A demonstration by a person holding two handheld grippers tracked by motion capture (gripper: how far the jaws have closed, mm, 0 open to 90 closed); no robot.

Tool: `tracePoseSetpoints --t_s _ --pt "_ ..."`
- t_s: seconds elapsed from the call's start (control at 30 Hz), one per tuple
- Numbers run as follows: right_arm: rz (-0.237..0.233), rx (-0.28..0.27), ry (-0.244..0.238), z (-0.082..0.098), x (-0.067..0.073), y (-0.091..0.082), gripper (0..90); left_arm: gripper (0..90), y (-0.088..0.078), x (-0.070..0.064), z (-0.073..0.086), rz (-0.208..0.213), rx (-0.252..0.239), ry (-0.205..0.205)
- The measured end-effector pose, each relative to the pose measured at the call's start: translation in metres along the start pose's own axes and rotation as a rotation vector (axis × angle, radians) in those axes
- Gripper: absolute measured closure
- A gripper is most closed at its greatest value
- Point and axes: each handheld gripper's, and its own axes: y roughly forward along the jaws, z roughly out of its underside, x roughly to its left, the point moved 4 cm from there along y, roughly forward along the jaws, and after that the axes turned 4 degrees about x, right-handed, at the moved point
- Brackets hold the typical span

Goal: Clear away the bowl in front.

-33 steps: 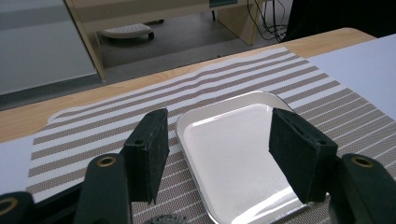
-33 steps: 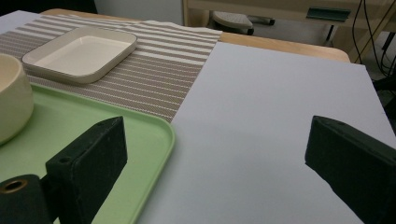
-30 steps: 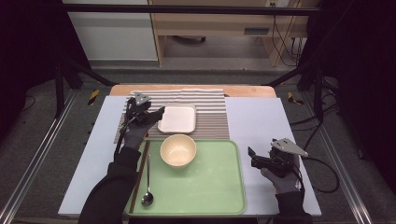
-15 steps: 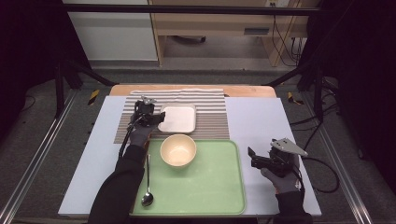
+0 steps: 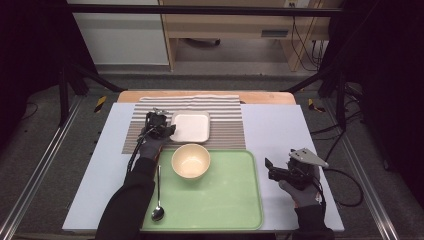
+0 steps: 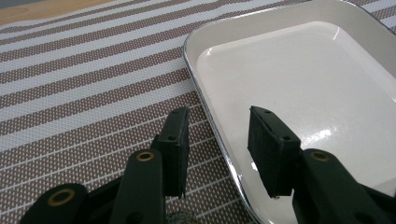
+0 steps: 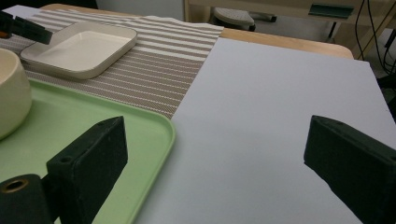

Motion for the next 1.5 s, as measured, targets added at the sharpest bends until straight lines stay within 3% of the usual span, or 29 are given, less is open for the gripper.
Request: tracePoseSetpoints --t_s 0.27,0.43,0.57,0.9,1.0,1.43,1.5 --pt "-0.001 0.002 -0.001 0.000 0.001 0.000 6.6 67.2 0.005 0.001 0.005 0.004 0.046 -0.008" --pt "0.000 0.003 -0.001 0.000 0.001 0.001 6.6 72.5 0.005 -0.001 0.005 0.015 0.049 -0.013" --pt "-0.003 0.001 -0.002 0.000 0.002 0.001 6.6 75.3 0.005 -0.003 0.004 0.000 0.056 -0.013" --pt "-0.004 0.002 -0.008 0.000 0.002 0.001 6.6 80.1 0.006 -0.004 0.003 0.017 0.061 -0.097" --pt "-0.003 0.003 -0.008 0.000 0.002 0.001 6.6 82.6 0.006 -0.005 0.002 0.009 0.050 -0.122" --pt "-0.006 0.002 0.001 0.000 0.002 0.000 6.6 87.5 -0.013 -0.006 -0.006 0.051 -0.047 -0.138" --pt "-0.001 -0.001 -0.003 -0.001 0.001 0.000 6.6 88.1 -0.018 -0.007 -0.009 0.044 -0.060 -0.120"
